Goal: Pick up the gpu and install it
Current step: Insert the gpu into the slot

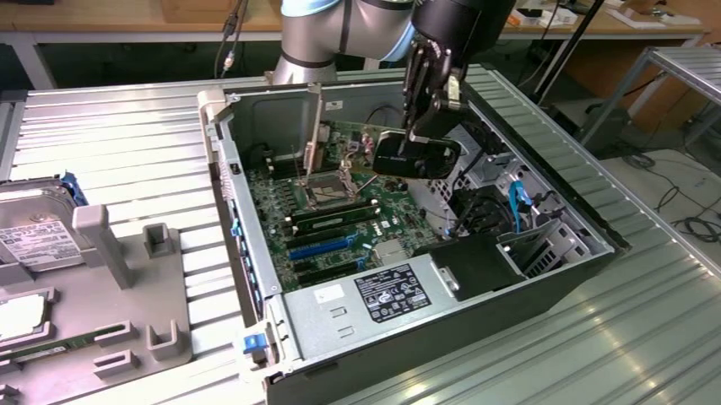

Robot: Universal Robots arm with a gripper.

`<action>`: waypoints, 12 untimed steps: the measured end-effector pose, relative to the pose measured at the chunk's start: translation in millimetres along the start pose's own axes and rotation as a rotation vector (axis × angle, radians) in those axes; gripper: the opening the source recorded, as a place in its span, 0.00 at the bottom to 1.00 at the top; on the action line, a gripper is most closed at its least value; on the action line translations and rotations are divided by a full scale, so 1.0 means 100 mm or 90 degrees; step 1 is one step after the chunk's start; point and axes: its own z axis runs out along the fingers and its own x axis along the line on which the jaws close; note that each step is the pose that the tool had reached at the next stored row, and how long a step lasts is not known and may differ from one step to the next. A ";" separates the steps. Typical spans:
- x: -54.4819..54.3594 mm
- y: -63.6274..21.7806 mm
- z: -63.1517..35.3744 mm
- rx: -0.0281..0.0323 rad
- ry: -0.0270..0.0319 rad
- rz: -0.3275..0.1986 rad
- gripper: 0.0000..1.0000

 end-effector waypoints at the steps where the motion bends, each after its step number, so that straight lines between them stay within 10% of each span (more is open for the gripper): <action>1: 0.00 0.000 0.000 0.0003 0.0003 -0.007 0.27; 12: 0.00 -0.006 0.000 0.0032 0.0031 -0.077 0.27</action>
